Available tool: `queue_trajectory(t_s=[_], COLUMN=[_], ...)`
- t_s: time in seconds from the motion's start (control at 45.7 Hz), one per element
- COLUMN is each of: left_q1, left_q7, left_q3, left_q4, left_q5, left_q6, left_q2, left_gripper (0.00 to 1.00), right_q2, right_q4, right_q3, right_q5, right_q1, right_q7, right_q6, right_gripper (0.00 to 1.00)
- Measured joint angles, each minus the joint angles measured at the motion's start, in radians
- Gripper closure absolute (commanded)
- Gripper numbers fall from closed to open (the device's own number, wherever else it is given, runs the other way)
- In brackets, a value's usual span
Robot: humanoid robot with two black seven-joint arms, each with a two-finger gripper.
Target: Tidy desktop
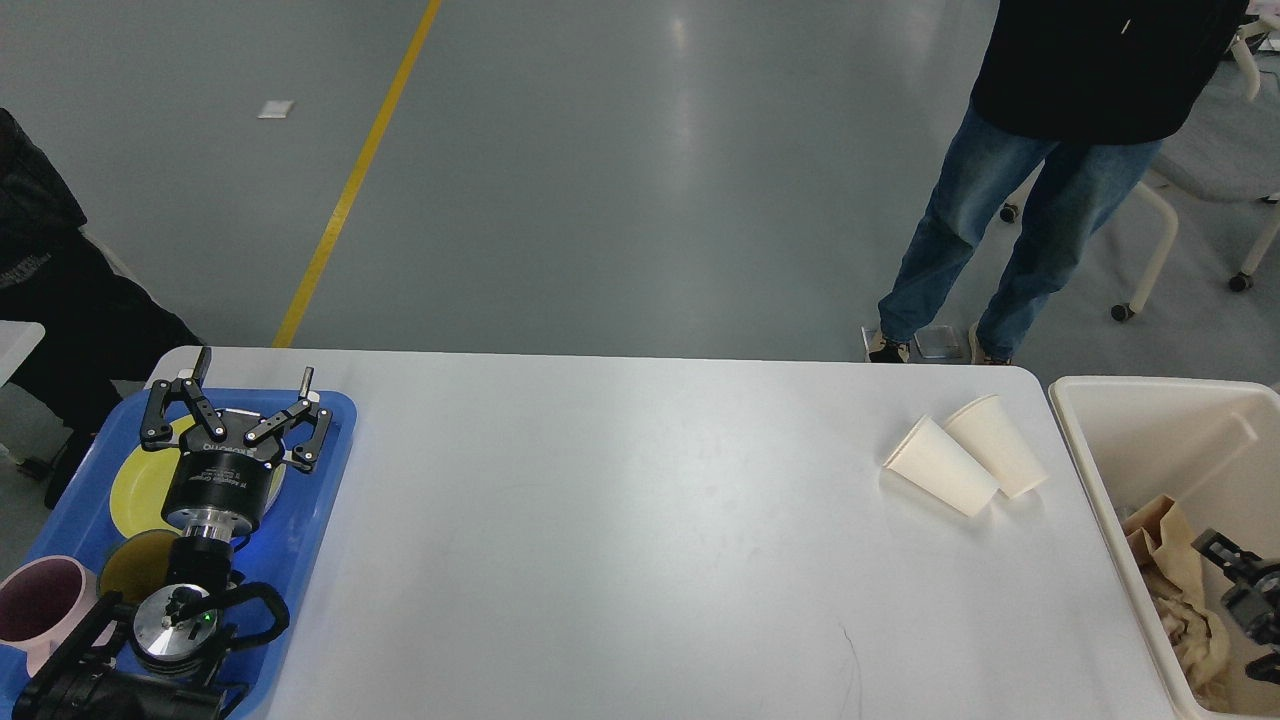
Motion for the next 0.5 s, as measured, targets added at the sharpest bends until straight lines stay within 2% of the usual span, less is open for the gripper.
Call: queue_trajectory(t_s=[0.175, 0.328, 0.503], left_q1=[0.0, 0.0, 0.0], left_q7=[0.0, 0.0, 0.0], left_q3=[0.0, 0.0, 0.0], left_q4=[0.0, 0.0, 0.0], left_q5=[0.0, 0.0, 0.0], left_q6=[0.0, 0.0, 0.0], left_q2=[0.0, -0.001, -0.001], left_gripper=[0.04, 0.04, 0.04], right_q2=[-0.067, -0.143, -0.163], right_q4=[0.129, 0.347, 0.646], right_q3=[-0.037, -0.07, -0.197], right_q5=[-0.106, -0.222, -0.266], right_q1=[0.217, 0.507, 0.867], right_q7=[-0.027, -0.042, -0.139], right_q6=[0.206, 0.36, 0.492], right_gripper=[0.0, 0.0, 0.0])
